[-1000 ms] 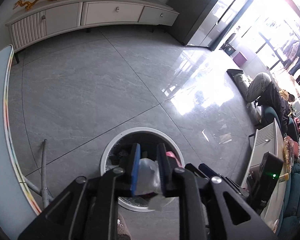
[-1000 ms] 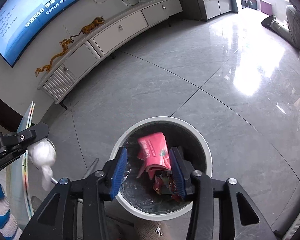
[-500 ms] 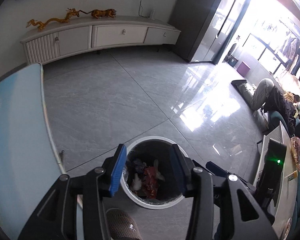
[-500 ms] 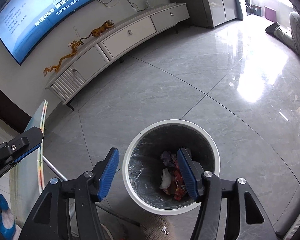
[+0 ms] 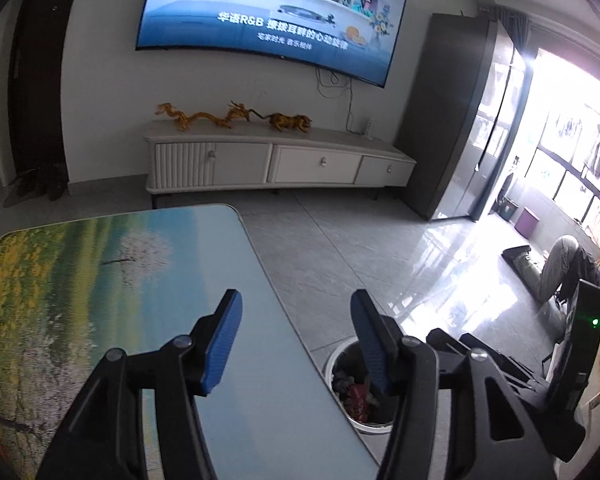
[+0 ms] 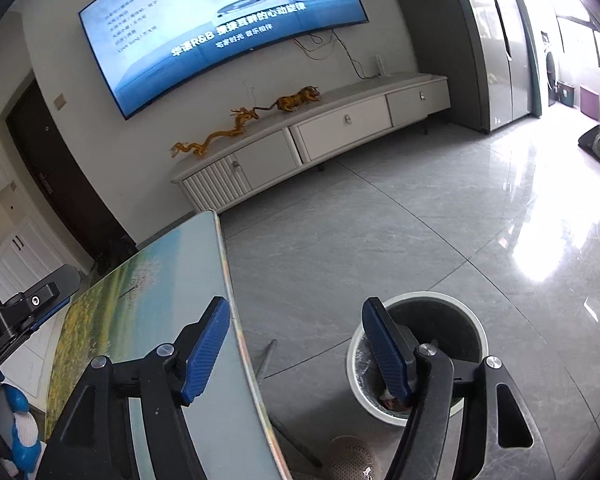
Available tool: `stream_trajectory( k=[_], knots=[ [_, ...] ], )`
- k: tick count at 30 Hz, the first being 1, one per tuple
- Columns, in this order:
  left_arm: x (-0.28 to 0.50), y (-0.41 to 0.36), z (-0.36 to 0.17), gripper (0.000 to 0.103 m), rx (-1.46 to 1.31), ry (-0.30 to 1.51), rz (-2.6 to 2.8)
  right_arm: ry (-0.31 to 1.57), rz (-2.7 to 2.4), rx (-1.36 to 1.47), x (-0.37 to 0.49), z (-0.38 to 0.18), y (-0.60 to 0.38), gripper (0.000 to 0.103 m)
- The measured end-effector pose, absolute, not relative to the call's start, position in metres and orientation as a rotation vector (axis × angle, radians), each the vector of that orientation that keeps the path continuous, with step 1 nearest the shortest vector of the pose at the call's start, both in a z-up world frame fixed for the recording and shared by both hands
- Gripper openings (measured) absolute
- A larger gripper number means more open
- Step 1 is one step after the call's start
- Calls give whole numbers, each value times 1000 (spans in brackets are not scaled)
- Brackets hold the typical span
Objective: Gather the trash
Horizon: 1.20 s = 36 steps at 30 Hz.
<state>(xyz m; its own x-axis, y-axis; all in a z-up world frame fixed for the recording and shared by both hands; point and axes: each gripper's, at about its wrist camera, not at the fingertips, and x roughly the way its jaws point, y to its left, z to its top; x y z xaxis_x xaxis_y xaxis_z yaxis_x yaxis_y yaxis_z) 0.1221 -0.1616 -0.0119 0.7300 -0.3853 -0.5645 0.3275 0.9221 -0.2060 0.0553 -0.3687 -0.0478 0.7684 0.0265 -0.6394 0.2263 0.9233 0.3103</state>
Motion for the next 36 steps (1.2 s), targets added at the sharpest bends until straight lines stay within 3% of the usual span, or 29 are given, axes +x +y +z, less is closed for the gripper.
stream_trajectory(
  k=[8, 10, 15, 29, 36],
  knots=[
    [92, -87, 5, 58, -137, 541, -285, 630, -63, 292, 43, -17, -306, 77],
    [83, -73, 6, 65, -142, 523, -256, 616, -64, 273, 39, -13, -293, 80],
    [70, -46, -3, 68, -130, 497, -181, 593, -87, 238, 33, -11, -272, 83],
    [64, -40, -22, 69, -86, 496, -95, 558, -157, 150, 32, -17, -237, 99],
    [67, -42, -25, 78, -69, 478, -81, 562, -186, 138, 37, -25, -237, 99]
  ],
)
